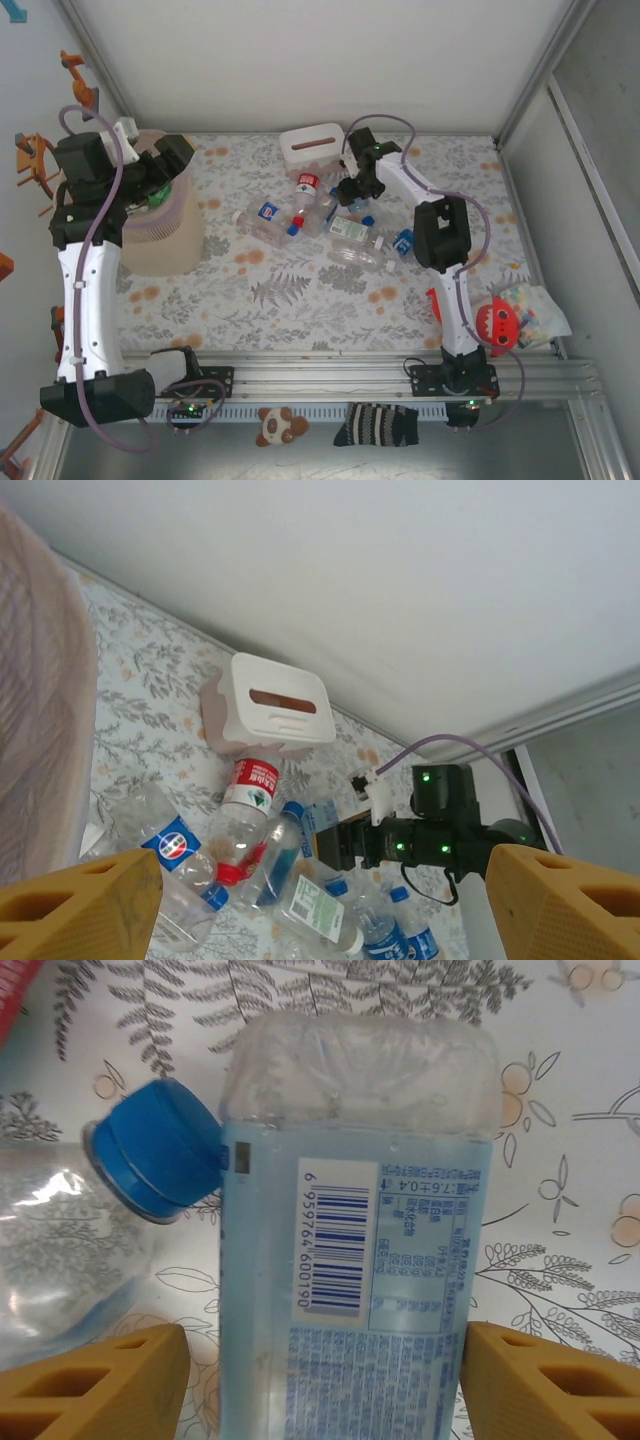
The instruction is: Put the plastic bottles in the bin
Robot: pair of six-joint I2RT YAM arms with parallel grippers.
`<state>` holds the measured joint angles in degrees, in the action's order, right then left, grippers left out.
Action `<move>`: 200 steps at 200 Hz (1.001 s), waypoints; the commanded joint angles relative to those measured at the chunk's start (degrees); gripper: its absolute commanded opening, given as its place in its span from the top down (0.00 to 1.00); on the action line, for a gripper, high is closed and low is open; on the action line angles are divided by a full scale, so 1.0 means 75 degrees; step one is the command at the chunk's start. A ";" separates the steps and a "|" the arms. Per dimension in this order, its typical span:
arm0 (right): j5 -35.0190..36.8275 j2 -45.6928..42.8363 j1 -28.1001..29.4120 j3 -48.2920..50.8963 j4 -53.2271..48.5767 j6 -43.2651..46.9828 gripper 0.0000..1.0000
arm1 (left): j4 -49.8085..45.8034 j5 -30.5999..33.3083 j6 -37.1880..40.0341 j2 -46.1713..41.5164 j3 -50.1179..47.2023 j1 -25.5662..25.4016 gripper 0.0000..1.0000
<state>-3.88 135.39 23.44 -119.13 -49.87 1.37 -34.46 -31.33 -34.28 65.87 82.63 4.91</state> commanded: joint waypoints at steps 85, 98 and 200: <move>0.0187 -0.0187 -0.0071 -0.0075 -0.0007 0.0150 0.51 | -0.2575 0.2202 0.2883 0.0967 0.1311 -0.0035 0.26; 0.0223 -0.0372 -0.0074 -0.0070 -0.0012 0.0157 0.53 | -0.2850 0.2669 0.3233 0.1175 0.1480 -0.0134 0.29; 0.0315 -0.2264 -0.0090 0.0164 -0.0127 -0.0088 0.57 | -0.3453 0.3445 0.4254 0.2465 0.2269 -0.0851 0.68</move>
<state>-2.52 123.17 23.16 -119.04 -49.84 1.52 -58.33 -7.07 -4.78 83.48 97.30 -0.43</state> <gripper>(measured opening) 0.469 0.359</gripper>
